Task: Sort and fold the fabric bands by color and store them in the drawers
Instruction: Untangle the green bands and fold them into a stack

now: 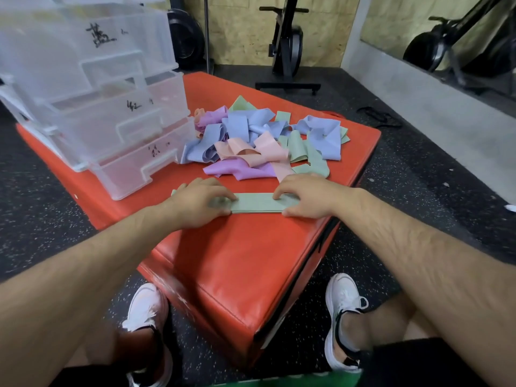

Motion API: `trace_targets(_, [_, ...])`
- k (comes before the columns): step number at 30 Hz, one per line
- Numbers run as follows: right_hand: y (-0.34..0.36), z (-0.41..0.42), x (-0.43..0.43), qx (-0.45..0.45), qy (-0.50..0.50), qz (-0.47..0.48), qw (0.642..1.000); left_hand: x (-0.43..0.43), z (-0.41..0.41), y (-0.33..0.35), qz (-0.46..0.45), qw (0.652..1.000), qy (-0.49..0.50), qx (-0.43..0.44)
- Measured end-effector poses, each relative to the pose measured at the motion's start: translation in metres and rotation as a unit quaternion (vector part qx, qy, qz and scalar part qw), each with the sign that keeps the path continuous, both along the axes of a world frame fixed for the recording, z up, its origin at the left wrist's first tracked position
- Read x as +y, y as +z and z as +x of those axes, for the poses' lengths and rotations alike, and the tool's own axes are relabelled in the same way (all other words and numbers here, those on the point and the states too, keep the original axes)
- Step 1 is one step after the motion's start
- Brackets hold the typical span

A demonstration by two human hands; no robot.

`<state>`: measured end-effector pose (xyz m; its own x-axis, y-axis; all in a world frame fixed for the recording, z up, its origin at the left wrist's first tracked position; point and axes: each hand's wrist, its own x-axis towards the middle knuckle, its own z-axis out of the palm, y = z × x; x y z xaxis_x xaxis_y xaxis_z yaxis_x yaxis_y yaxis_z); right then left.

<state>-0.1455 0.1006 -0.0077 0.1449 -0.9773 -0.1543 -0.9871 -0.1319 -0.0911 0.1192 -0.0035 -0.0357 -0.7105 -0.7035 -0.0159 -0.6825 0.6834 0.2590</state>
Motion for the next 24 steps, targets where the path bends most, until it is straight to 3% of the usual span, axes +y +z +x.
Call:
trace_targets(4, [0.026,-0.008,-0.005,-0.05,-0.03,0.005,0.998,0.001,-0.021,0.012,-0.018,0.999,-0.003,-0.043])
trace_targets(9, [0.065,-0.049,-0.013,-0.064,-0.128,-0.02,0.989,0.003,-0.082,0.022,0.017,0.996,-0.068,0.062])
trace_targets(12, [0.054,-0.071,-0.017,-0.047,-0.164,0.01,0.985,0.007,-0.124,0.024,0.013,0.992,-0.084,0.097])
trace_targets(16, [0.029,-0.082,-0.03,-0.027,-0.158,0.051,0.986,0.003,-0.159,0.024,0.036,0.994,-0.077,0.063])
trace_targets(20, [0.02,-0.083,-0.04,-0.028,-0.159,0.013,0.987,-0.007,-0.174,0.026,0.068,0.993,-0.061,0.08])
trace_targets(24, [0.038,-0.085,-0.038,-0.059,-0.177,-0.039,0.982,-0.015,-0.18,0.032,0.103,0.982,-0.039,0.156])
